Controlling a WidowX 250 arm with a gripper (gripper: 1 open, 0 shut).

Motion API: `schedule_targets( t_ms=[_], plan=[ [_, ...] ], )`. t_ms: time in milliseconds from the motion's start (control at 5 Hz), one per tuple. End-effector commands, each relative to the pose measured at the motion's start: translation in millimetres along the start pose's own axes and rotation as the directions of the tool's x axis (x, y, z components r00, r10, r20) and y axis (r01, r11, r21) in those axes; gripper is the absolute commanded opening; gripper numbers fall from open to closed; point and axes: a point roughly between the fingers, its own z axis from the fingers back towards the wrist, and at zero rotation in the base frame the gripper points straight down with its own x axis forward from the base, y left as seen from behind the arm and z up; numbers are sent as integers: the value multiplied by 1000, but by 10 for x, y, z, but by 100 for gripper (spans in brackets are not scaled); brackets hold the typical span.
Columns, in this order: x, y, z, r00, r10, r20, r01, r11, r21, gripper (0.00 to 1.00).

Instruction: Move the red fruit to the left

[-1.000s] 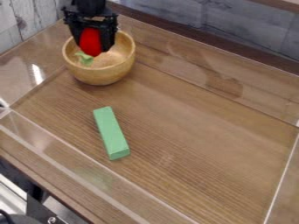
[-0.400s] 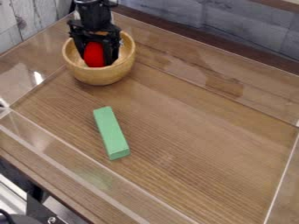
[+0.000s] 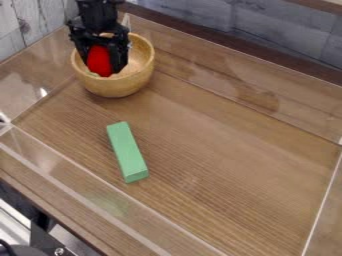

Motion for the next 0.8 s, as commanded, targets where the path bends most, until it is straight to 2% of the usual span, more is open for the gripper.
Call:
schedule_targets(
  t_ms=[0,200,400,600],
  plan=[
    [-15,-18,315,996,14,91,-17,999,35,0],
    [31,46,374,995,9,98,-13,999,35,0],
    [37,-44,665,991,-45,129,43,999,24,0],
    [60,-208,952,983,-61,170,59,998,14,0]
  ],
)
